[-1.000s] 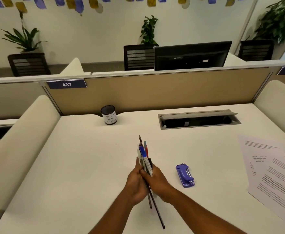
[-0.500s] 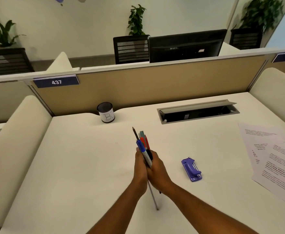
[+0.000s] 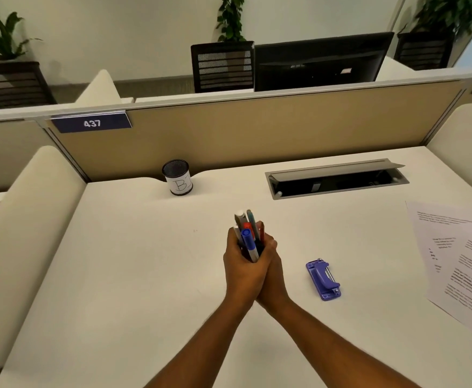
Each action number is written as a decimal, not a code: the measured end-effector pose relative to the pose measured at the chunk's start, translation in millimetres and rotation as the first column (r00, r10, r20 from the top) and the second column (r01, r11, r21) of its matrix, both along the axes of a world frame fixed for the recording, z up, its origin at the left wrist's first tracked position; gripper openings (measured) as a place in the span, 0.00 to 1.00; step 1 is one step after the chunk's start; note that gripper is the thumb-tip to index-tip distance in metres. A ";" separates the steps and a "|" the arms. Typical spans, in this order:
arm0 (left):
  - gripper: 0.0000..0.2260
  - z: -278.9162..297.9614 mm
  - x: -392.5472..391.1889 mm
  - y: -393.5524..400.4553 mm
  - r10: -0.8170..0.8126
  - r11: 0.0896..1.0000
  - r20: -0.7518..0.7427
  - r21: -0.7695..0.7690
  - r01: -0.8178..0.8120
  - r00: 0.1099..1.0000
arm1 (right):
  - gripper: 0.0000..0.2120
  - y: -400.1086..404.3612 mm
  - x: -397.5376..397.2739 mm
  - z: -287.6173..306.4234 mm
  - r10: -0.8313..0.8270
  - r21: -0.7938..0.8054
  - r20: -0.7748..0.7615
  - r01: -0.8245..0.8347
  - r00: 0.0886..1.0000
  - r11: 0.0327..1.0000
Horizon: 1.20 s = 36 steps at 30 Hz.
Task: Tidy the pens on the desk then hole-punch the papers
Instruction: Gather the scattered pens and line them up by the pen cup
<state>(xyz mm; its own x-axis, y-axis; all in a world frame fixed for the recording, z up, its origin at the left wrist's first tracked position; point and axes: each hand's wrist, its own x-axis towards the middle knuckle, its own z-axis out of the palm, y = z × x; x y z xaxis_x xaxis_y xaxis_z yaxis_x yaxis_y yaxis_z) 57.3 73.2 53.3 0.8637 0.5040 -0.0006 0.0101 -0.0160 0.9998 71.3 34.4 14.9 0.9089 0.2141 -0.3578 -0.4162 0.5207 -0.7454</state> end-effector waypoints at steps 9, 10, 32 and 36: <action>0.30 -38.4 -15.1 -7.0 0.012 0.999 -0.259 0.053 0.001 0.966 | 0.22 -16.5 -8.5 -29.9 0.026 0.080 0.062 -0.031 0.998 0.996; 0.30 -41.8 -15.5 -7.0 0.021 0.997 -0.264 0.077 -0.001 0.964 | 0.24 -18.4 -8.3 -32.0 0.018 0.012 0.080 -0.019 0.997 1.000; 0.44 -35.6 -20.2 11.9 -0.272 0.962 -0.313 -0.122 0.246 0.910 | 0.13 -32.0 20.9 -62.3 0.295 -0.787 0.403 0.163 0.866 0.595; 0.38 -46.8 -42.7 9.6 -0.331 0.935 -0.401 -0.022 0.353 0.854 | 0.11 -30.6 27.2 -51.2 0.137 -0.712 0.331 0.152 0.934 0.685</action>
<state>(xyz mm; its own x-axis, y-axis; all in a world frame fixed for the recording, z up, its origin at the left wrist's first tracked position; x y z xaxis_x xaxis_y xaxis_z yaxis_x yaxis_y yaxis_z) 14.6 82.8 6.5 0.9151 0.1853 -0.3581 0.3855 -0.1413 0.9118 98.5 3.8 -36.3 0.9972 0.0158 -0.0730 -0.0674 -0.2334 -0.9700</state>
